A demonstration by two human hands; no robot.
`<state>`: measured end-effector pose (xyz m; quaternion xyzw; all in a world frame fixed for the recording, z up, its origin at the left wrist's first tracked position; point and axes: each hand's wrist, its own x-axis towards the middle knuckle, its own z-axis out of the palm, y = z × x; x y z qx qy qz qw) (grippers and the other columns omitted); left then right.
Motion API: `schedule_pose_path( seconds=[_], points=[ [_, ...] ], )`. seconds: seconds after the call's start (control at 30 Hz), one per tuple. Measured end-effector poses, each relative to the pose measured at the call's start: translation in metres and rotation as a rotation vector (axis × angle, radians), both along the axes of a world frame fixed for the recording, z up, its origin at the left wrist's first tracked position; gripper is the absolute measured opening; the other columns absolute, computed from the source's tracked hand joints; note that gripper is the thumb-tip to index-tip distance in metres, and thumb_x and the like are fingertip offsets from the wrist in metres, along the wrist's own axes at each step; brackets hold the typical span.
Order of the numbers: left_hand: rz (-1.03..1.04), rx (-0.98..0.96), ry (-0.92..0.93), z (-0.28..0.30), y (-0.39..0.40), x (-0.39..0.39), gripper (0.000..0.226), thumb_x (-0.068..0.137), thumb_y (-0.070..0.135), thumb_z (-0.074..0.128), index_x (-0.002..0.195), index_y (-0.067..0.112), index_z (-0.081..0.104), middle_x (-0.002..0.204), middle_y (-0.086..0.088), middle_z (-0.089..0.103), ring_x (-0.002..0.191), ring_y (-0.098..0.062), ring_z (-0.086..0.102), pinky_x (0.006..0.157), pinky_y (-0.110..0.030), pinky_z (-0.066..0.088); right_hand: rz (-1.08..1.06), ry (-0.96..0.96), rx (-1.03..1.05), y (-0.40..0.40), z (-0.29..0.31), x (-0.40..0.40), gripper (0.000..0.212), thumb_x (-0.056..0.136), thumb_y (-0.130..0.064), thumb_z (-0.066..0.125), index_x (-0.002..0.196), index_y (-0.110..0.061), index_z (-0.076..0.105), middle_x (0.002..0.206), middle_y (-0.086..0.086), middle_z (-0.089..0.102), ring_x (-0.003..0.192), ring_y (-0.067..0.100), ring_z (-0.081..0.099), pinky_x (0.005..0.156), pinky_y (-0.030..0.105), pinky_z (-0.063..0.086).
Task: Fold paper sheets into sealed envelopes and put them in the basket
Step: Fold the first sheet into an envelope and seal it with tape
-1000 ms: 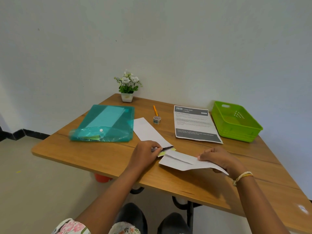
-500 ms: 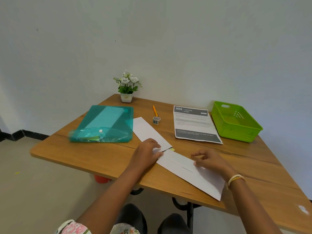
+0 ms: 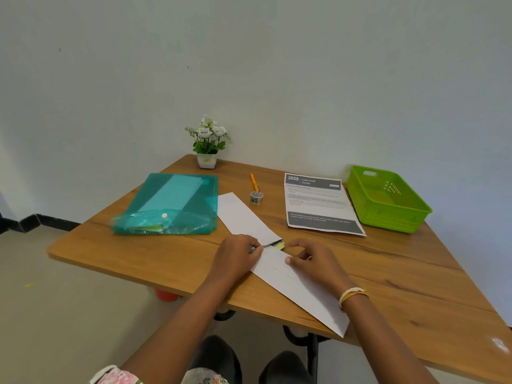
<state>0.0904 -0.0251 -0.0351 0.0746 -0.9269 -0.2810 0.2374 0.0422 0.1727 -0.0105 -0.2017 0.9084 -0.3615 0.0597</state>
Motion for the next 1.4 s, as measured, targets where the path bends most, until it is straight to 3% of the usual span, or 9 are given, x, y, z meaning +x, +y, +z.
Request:
schedule_pose_path(
  seconds=[0.17, 0.47, 0.67, 0.77, 0.93, 1.03, 1.17, 1.27, 1.4],
  points=[
    [-0.037, -0.042, 0.031, 0.000, 0.000, 0.003, 0.024, 0.088, 0.034, 0.064, 0.105, 0.020, 0.074, 0.103, 0.003, 0.073, 0.091, -0.009, 0.064, 0.077, -0.020, 0.051, -0.038, -0.039, -0.031, -0.006, -0.003, -0.006, 0.015, 0.088, -0.027, 0.066, 0.100, -0.031, 0.075, 0.098, -0.017, 0.063, 0.093, 0.004, 0.056, 0.084, 0.025, 0.048],
    [-0.083, 0.012, 0.019, 0.004, 0.000, 0.003, 0.024, 0.086, 0.035, 0.068, 0.104, 0.021, 0.074, 0.106, 0.006, 0.072, 0.096, -0.006, 0.062, 0.084, -0.021, 0.050, -0.326, -0.062, -0.166, -0.013, -0.003, -0.018, 0.017, 0.082, -0.022, 0.070, 0.066, -0.028, 0.071, 0.073, -0.015, 0.067, 0.079, 0.005, 0.058, 0.074, 0.028, 0.046],
    [-0.143, 0.231, -0.081, 0.007, -0.004, 0.002, 0.016, 0.082, 0.032, 0.072, 0.094, 0.023, 0.077, 0.105, 0.008, 0.072, 0.106, -0.006, 0.060, 0.091, -0.028, 0.051, -0.399, 0.041, -0.112, -0.038, -0.007, -0.007, 0.017, 0.083, -0.024, 0.067, 0.067, -0.029, 0.062, 0.076, -0.008, 0.064, 0.072, 0.008, 0.057, 0.060, 0.025, 0.045],
    [-0.138, 0.288, -0.090, 0.007, -0.006, 0.001, 0.015, 0.081, 0.031, 0.073, 0.093, 0.023, 0.078, 0.104, 0.007, 0.072, 0.106, -0.006, 0.061, 0.091, -0.029, 0.052, -0.380, 0.039, -0.139, -0.043, -0.003, -0.006, 0.011, 0.085, -0.028, 0.066, 0.075, -0.027, 0.060, 0.085, -0.005, 0.065, 0.077, 0.010, 0.055, 0.063, 0.026, 0.043],
    [-0.020, 0.308, -0.051, 0.004, -0.007, -0.001, 0.013, 0.082, 0.029, 0.073, 0.092, 0.021, 0.077, 0.104, 0.005, 0.072, 0.106, -0.008, 0.061, 0.091, -0.029, 0.052, -0.194, -0.212, 0.068, -0.022, 0.015, -0.004, 0.032, 0.087, -0.054, 0.058, 0.093, -0.023, 0.054, 0.086, -0.004, 0.058, 0.077, 0.010, 0.054, 0.057, 0.025, 0.036],
    [0.003, 0.339, -0.001, 0.004, -0.008, -0.002, 0.015, 0.083, 0.028, 0.073, 0.093, 0.019, 0.077, 0.104, 0.004, 0.072, 0.104, -0.008, 0.062, 0.086, -0.022, 0.050, -0.143, -0.329, 0.193, 0.003, 0.024, 0.004, 0.024, 0.087, -0.044, 0.064, 0.094, -0.022, 0.057, 0.089, -0.002, 0.060, 0.077, 0.010, 0.055, 0.056, 0.022, 0.040],
    [-0.035, 0.306, 0.002, 0.006, -0.007, 0.001, 0.015, 0.083, 0.028, 0.072, 0.093, 0.019, 0.077, 0.106, 0.002, 0.072, 0.107, -0.009, 0.061, 0.091, -0.028, 0.051, -0.217, -0.470, -0.201, 0.024, 0.030, 0.016, 0.015, 0.086, -0.019, 0.071, 0.100, -0.018, 0.063, 0.098, 0.006, 0.066, 0.084, 0.017, 0.064, 0.047, 0.020, 0.049],
    [-0.103, 0.253, -0.031, 0.006, -0.005, 0.004, 0.015, 0.082, 0.028, 0.073, 0.095, 0.021, 0.077, 0.110, 0.001, 0.072, 0.112, -0.009, 0.060, 0.095, -0.031, 0.049, -0.294, -0.525, -0.514, 0.019, 0.032, 0.023, 0.013, 0.083, -0.003, 0.071, 0.096, -0.005, 0.068, 0.092, 0.013, 0.069, 0.074, 0.017, 0.068, 0.043, 0.020, 0.049],
    [-0.172, 0.295, -0.067, 0.009, -0.004, 0.007, 0.012, 0.080, 0.029, 0.074, 0.091, 0.024, 0.078, 0.119, -0.002, 0.067, 0.115, -0.013, 0.058, 0.097, -0.032, 0.047, -0.348, -0.521, -0.646, -0.004, 0.032, 0.024, 0.012, 0.082, 0.003, 0.070, 0.094, 0.001, 0.069, 0.089, 0.014, 0.070, 0.069, 0.017, 0.069, 0.045, 0.023, 0.053]
  ],
)
